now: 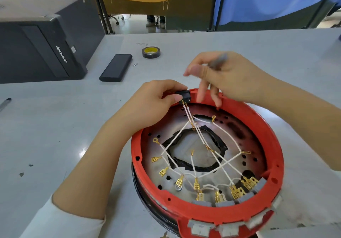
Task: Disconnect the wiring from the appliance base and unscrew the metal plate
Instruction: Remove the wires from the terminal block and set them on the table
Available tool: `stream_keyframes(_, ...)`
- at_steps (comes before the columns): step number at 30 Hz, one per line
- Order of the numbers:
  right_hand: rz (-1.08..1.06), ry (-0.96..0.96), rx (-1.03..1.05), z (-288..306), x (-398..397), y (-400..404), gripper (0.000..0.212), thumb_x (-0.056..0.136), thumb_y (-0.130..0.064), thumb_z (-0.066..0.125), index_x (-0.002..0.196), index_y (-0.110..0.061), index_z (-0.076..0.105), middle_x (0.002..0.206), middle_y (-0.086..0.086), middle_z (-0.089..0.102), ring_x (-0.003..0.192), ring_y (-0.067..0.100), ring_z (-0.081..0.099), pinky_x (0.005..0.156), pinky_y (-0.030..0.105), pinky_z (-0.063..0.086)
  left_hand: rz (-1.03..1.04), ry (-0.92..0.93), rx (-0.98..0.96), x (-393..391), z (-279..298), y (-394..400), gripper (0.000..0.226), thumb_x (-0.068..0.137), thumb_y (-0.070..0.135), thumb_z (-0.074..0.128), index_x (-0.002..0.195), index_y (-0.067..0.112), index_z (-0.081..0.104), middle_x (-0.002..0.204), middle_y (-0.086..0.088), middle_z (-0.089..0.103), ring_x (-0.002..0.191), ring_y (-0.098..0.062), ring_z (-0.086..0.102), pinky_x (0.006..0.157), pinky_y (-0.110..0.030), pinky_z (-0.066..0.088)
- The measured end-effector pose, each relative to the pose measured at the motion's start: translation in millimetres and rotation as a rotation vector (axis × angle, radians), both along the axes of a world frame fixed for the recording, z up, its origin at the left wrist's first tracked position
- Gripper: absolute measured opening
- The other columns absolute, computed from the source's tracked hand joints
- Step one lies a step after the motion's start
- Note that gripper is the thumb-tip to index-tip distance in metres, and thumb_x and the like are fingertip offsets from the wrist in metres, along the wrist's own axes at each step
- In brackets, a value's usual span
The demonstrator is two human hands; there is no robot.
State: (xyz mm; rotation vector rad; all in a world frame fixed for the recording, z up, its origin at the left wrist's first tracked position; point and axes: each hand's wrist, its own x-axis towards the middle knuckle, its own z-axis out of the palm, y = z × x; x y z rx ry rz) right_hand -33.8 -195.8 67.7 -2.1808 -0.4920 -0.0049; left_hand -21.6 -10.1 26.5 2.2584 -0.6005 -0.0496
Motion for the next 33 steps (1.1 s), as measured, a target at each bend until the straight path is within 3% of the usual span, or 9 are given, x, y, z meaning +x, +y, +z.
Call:
stream_keyframes(3, 0.029, 0.064, -0.240, -2, -20, -12, 0.015, 0.091, -0.038, 0.055, 0.082, -0.027, 0.061, 0.071, -0.005, 0.070, 0.049, 0.018, 0.062, 0.042, 0.011, 0.040, 0.002, -0.001, 0.000, 1, -1, 0, 0.026, 0.094, 0.018, 0.054, 0.115, 0.029, 0.065, 0.109, 0.018, 0.065, 0.102, 0.004, 0.056, 0.086, -0.004, 0.037)
stream_keyframes(7, 0.193, 0.230, -0.436, 6, -49, -26, 0.031, 0.067, -0.062, 0.068, 0.083, -0.038, 0.055, 0.087, -0.015, 0.068, 0.071, 0.007, 0.066, 0.062, 0.027, 0.055, -0.006, 0.008, -0.003, 1, -1, 1, 0.027, 0.094, 0.019, 0.054, 0.116, 0.031, 0.064, 0.113, 0.017, 0.064, 0.108, 0.000, 0.055, 0.094, -0.014, 0.038)
stream_keyframes(10, 0.350, 0.409, -0.412, 13, -62, -28, 0.036, 0.062, -0.053, 0.078, 0.078, -0.039, 0.049, 0.100, -0.024, 0.067, 0.075, 0.002, 0.063, 0.060, 0.020, 0.053, -0.009, -0.001, 0.016, 1, 0, 2, 0.027, 0.095, 0.020, 0.053, 0.117, 0.031, 0.063, 0.113, 0.018, 0.064, 0.107, 0.001, 0.055, 0.088, -0.005, 0.036)
stream_keyframes(14, 0.391, 0.353, -0.538, 6, -63, -26, 0.040, 0.067, -0.040, 0.082, 0.074, -0.034, 0.043, 0.088, -0.021, 0.069, 0.065, 0.000, 0.059, 0.063, 0.023, 0.050, -0.009, -0.009, 0.023, -1, 0, 1, 0.027, 0.095, 0.019, 0.053, 0.119, 0.028, 0.063, 0.114, 0.016, 0.063, 0.106, 0.001, 0.054, 0.084, 0.000, 0.034)
stream_keyframes(18, 0.378, 0.354, -0.499, 11, -63, -29, 0.037, 0.078, -0.022, 0.076, 0.072, -0.026, 0.041, 0.077, -0.014, 0.070, 0.067, 0.000, 0.063, 0.061, 0.012, 0.044, -0.013, -0.010, 0.011, -1, 1, 1, 0.027, 0.095, 0.019, 0.053, 0.118, 0.028, 0.063, 0.112, 0.016, 0.064, 0.103, 0.002, 0.055, 0.081, 0.003, 0.033)
stream_keyframes(22, 0.334, 0.261, -0.393, 29, -66, -33, 0.038, 0.077, -0.021, 0.077, 0.069, -0.029, 0.040, 0.081, -0.012, 0.071, 0.070, 0.003, 0.065, 0.064, 0.016, 0.050, -0.009, -0.008, 0.013, 0, 0, 1, 0.027, 0.094, 0.020, 0.054, 0.118, 0.029, 0.063, 0.113, 0.017, 0.064, 0.105, 0.001, 0.055, 0.087, -0.003, 0.036)
stream_keyframes(25, 0.271, 0.166, -0.264, 43, -68, -36, 0.037, 0.075, -0.021, 0.076, 0.066, -0.028, 0.041, 0.080, -0.007, 0.072, 0.069, 0.008, 0.066, 0.053, 0.013, 0.049, -0.016, 0.006, 0.002, 0, 0, 2, 0.026, 0.094, 0.020, 0.054, 0.118, 0.027, 0.064, 0.111, 0.015, 0.065, 0.103, 0.001, 0.057, 0.086, -0.004, 0.038)
stream_keyframes(28, 0.189, 0.006, -0.119, 50, -62, -40, 0.039, 0.075, -0.019, 0.075, 0.065, -0.030, 0.039, 0.083, -0.002, 0.074, 0.074, 0.015, 0.071, 0.063, 0.018, 0.054, -0.036, 0.022, -0.065, -2, 1, 3, 0.024, 0.093, 0.018, 0.056, 0.116, 0.020, 0.065, 0.106, 0.008, 0.068, 0.096, -0.001, 0.061, 0.086, -0.010, 0.043)
stream_keyframes(33, 0.019, -0.104, 0.216, 56, -27, -52, 0.035, 0.071, -0.016, 0.076, 0.062, -0.028, 0.044, 0.084, 0.011, 0.073, 0.066, 0.028, 0.071, 0.059, 0.033, 0.059, 0.002, 0.035, -0.083, -2, 1, 2, 0.023, 0.091, 0.018, 0.058, 0.111, 0.028, 0.067, 0.103, 0.021, 0.065, 0.096, 0.010, 0.056, 0.083, 0.000, 0.036)
